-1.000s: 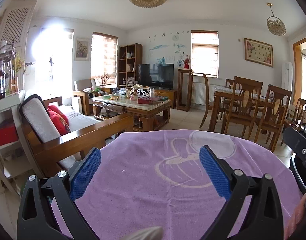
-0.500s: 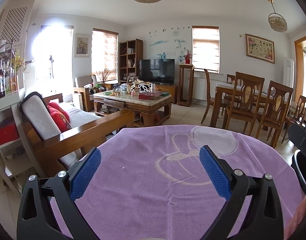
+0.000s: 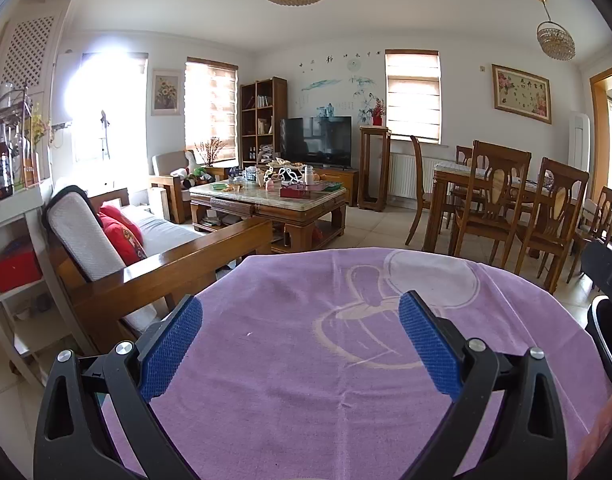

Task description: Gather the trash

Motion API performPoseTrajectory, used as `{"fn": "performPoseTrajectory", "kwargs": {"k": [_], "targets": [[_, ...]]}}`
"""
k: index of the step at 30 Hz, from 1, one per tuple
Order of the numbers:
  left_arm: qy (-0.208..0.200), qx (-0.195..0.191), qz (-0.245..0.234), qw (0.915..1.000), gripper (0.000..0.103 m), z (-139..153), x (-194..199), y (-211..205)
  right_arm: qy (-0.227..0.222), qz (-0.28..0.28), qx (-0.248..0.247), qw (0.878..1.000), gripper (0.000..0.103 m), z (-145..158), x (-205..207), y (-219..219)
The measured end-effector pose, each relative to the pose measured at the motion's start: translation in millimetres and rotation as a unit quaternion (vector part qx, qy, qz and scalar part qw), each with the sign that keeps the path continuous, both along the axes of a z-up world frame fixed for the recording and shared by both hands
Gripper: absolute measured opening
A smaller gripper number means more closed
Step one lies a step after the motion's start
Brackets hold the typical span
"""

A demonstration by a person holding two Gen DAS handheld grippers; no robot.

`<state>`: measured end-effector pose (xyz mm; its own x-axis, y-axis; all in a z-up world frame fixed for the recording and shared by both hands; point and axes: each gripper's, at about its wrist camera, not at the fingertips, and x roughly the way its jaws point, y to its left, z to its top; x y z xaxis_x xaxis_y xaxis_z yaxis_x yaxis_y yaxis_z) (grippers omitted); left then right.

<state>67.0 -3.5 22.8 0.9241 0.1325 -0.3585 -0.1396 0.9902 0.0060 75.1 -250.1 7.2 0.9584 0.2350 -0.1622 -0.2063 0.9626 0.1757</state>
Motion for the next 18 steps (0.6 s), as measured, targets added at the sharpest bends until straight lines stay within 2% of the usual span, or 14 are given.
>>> {"fn": "performPoseTrajectory", "kwargs": {"k": [18], "targets": [[0.0,0.001,0.001,1.0,0.098,0.1,0.5,-0.4,0.001,-0.003,0.001,1.0,0.098,5.4,0.2,7.6]]}}
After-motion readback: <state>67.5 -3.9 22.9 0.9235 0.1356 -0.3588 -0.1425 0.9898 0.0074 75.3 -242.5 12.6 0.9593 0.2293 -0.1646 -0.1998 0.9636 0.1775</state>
